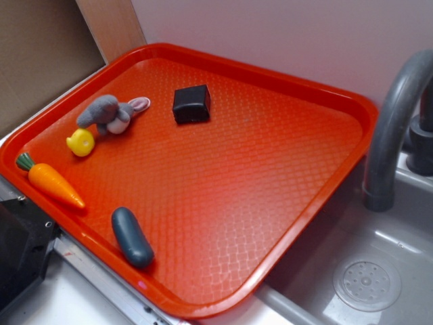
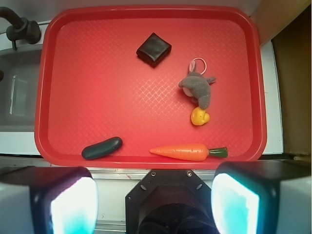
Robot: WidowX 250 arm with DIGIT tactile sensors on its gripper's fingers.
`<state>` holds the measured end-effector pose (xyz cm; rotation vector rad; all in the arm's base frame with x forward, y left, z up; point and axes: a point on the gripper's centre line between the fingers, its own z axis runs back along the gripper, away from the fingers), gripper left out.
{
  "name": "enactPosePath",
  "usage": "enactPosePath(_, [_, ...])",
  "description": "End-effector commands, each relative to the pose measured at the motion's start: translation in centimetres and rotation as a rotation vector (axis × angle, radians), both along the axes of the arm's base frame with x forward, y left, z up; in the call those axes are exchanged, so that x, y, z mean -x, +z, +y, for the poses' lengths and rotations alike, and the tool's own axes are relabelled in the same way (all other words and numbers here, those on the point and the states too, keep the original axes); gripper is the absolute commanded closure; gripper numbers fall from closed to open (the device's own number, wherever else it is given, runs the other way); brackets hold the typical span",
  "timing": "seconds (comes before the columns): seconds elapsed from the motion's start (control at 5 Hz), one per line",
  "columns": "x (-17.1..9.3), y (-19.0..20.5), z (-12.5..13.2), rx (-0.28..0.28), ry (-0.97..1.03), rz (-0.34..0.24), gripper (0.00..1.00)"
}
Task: Grab the gray animal.
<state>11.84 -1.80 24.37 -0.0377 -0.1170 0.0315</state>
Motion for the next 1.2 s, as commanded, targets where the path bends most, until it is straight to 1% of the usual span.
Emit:
enactPosePath(0.0, [0.0, 0.0, 0.0, 0.0, 0.0, 0.0, 0.0])
enactPosePath(0.2, [-0.6, -1.5, 1.1, -0.065, -0.074, -0.057, 0.0])
enactPosePath(0.4, [-1.6, -3.0, 2.5, -0.094, -0.139, -0.078, 0.0])
enactPosePath(0.6, [-4.1, -6.5, 5.7, -0.159, -0.233, -0.089, 0.0])
enactPosePath(0.8, [-6.0, -8.5, 7.5, -0.257, -0.294, -0.099, 0.0])
enactPosePath(1.0, [-7.0, -9.6, 7.8, -0.272, -0.333, -0.103, 0.0])
